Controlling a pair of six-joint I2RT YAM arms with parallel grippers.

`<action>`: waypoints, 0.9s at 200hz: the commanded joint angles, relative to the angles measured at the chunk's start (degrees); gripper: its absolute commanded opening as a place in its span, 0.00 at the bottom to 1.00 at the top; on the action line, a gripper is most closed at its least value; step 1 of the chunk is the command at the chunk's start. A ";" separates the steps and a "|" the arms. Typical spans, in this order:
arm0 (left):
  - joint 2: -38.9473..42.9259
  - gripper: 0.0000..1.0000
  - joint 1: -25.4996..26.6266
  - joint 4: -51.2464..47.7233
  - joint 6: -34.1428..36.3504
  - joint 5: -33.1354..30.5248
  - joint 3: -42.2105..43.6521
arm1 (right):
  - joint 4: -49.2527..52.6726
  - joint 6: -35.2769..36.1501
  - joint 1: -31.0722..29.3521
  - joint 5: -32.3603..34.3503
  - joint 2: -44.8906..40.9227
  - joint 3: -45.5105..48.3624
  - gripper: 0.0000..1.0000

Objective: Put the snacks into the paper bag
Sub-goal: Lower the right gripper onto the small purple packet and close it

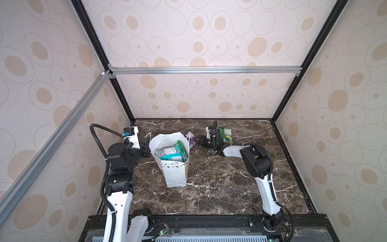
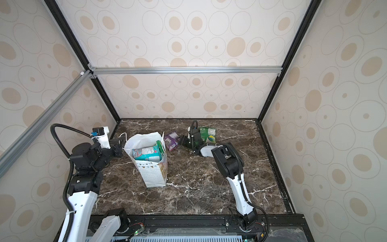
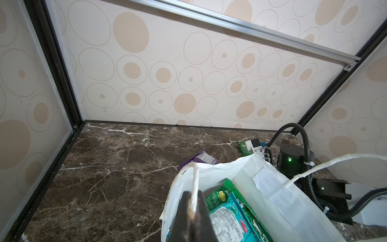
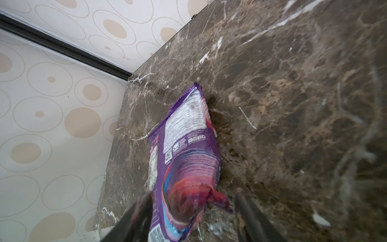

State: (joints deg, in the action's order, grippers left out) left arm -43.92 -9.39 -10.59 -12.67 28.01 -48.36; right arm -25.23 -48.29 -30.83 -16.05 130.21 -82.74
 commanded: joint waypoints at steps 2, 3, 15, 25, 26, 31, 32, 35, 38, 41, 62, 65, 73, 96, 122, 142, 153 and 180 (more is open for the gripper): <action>0.24 0.00 -0.53 1.54 -0.56 1.52 0.06 | 3.25 0.08 0.29 1.92 1.52 -2.03 0.64; 0.24 0.00 -0.54 1.58 -0.58 1.52 0.08 | 3.34 0.11 0.31 1.91 1.57 -2.19 0.64; 0.16 0.00 -0.55 1.68 -0.60 1.61 -0.02 | 4.27 -0.12 0.34 1.53 2.25 -3.24 0.64; 0.06 0.00 -0.59 1.58 -0.61 1.70 -0.09 | 4.32 -0.22 0.33 1.21 2.71 -3.67 0.64; 0.06 0.00 -0.61 1.56 -0.61 1.70 -0.12 | 4.32 -0.22 0.33 1.21 2.74 -3.66 0.64; 0.02 0.00 -0.69 1.57 -0.54 1.75 -0.14 | 4.25 -0.33 0.25 1.10 2.97 -3.81 0.64; 0.04 0.00 -0.62 1.60 -0.53 1.77 -0.15 | 4.24 -0.41 0.29 1.02 3.00 -3.91 0.64; 0.02 0.00 -0.68 1.56 -0.58 1.86 -0.09 | 4.15 -0.48 0.27 0.90 3.15 -3.95 0.64; 0.06 0.00 -0.68 1.55 -0.59 1.87 -0.09 | 4.05 -0.55 0.26 0.83 3.20 -4.14 0.64; 0.13 0.00 -0.68 1.58 -0.56 1.94 -0.08 | 3.99 -0.59 0.28 0.65 3.35 -4.15 0.64; 0.33 0.00 -0.71 1.68 -0.69 2.03 0.09 | 2.96 -1.17 0.27 0.01 3.98 -4.54 0.63; 0.28 0.00 -0.69 1.75 -0.62 2.04 0.15 | 2.88 -1.26 0.28 -0.09 3.99 -4.50 0.63; 0.20 0.00 -0.70 1.80 -0.63 2.16 0.15 | 2.14 -1.49 0.31 -0.41 4.16 -4.40 0.63; 0.06 0.00 -0.71 1.86 -0.76 2.56 0.06 | 0.51 -2.35 0.24 -0.90 4.44 -4.10 0.59; 0.15 0.00 -0.70 1.88 -0.78 2.61 0.09 | -0.39 -2.68 0.27 -0.46 4.70 -4.09 0.56; 0.15 0.00 -0.74 1.80 -0.69 2.66 0.10 | -0.54 -2.75 0.24 -0.45 5.00 -4.62 0.56; 0.22 0.00 -0.80 1.80 -0.67 2.66 0.09 | -0.44 -2.77 0.24 -0.39 5.11 -5.01 0.55; 0.17 0.00 -0.79 1.89 -0.65 2.79 0.10 | 0.47 -2.44 0.23 0.04 5.06 -5.59 0.51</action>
State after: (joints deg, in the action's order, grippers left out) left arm -43.97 -9.67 -9.87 -12.91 29.54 -48.23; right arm -24.67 -50.09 -30.74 -16.51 134.06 -86.37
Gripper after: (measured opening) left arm 0.048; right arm 0.525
